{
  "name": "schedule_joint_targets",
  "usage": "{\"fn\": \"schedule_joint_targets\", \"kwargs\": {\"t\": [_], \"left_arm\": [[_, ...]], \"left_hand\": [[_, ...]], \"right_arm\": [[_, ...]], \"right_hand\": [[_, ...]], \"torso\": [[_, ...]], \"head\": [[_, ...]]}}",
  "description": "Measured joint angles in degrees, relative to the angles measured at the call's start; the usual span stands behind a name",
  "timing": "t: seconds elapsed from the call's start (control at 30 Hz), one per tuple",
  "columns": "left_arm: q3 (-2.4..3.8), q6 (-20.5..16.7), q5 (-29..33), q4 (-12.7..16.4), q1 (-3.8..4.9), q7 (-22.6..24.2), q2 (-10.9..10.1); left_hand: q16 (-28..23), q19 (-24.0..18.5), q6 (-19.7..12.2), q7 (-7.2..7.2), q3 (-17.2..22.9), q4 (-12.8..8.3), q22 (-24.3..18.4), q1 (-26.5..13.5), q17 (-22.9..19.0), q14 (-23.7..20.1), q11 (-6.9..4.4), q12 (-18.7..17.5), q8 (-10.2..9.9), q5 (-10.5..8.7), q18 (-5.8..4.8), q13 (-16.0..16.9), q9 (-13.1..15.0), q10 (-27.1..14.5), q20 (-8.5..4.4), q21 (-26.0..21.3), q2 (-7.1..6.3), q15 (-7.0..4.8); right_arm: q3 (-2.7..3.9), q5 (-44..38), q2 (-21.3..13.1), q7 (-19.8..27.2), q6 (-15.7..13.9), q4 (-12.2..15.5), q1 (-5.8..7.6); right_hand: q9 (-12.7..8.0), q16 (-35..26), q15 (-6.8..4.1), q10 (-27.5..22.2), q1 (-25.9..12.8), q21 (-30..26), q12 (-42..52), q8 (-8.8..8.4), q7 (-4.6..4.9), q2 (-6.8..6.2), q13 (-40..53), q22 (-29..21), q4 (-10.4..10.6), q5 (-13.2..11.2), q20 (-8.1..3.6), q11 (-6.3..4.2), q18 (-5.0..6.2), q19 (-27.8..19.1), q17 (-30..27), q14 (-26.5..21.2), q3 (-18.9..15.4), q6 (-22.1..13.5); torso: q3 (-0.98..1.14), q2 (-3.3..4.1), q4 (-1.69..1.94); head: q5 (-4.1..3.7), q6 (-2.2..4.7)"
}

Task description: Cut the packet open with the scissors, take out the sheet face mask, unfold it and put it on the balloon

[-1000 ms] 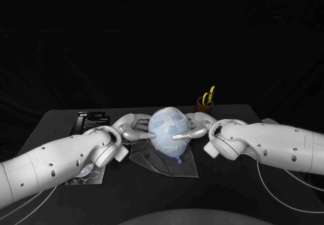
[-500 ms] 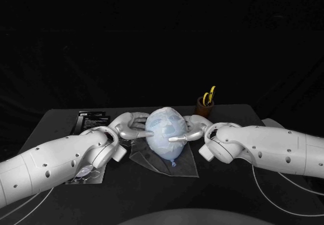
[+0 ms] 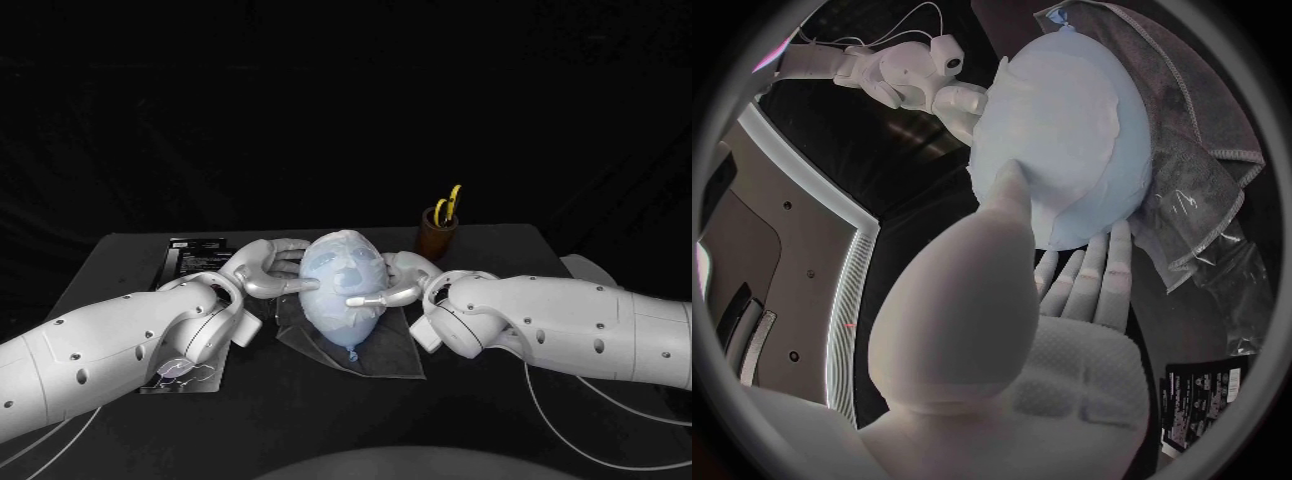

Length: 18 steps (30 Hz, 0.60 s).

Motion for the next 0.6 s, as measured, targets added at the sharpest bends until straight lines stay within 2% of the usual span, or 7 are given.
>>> {"fn": "schedule_joint_targets", "kwargs": {"t": [0.23,0.47,0.6], "left_arm": [[0.05,-0.6,0.6,1.0,0.00,0.2,-1.6],[0.07,-1.0,1.2,1.6,0.00,0.3,-2.4],[0.07,-1.2,1.5,1.9,0.00,0.4,-2.8]], "left_hand": [[0.0,0.0,0.1,0.12,0.0,0.0,0.0,0.0,0.0,0.0,0.13,0.0,0.0,0.00,-0.03,0.0,0.0,0.1,0.00,0.0,0.00,0.00],[0.0,0.0,0.2,0.20,0.0,0.0,0.0,0.0,0.0,0.0,0.21,0.0,0.2,0.00,-0.05,0.0,0.1,0.2,0.00,0.0,0.00,0.01],[0.0,0.0,0.2,0.20,0.0,0.0,0.0,0.0,0.0,0.0,0.21,0.0,0.2,0.00,-0.06,0.0,0.1,0.2,0.00,0.0,0.00,0.01]], "right_arm": [[0.00,1.6,2.3,1.0,-1.2,-0.9,-0.94],[0.05,2.8,3.8,2.0,-1.8,-2.0,-1.63],[0.06,3.3,4.3,2.7,-2.0,-2.5,-1.96]], "right_hand": [[0.1,0.0,0.00,0.0,0.0,0.0,0.0,0.40,0.10,0.00,0.0,0.0,0.1,0.0,0.00,0.00,0.00,0.0,-0.2,-0.5,0.2,-0.5],[0.2,-0.9,0.31,-0.5,0.2,0.0,0.0,0.85,-0.13,0.24,0.0,-0.2,0.0,0.0,0.00,0.11,-0.02,0.0,-0.6,-2.0,0.3,-1.3],[0.2,-1.2,0.31,-0.7,0.2,0.0,0.0,1.16,0.07,0.23,0.0,-0.3,0.0,0.0,0.00,0.31,-0.02,0.0,-0.7,-2.6,0.3,-1.5]], "torso": [[0.02,0.00,0.06],[0.00,0.01,0.07],[-0.01,0.01,0.05]], "head": [[-0.05,0.23],[-0.10,0.43],[-0.03,0.46]]}}
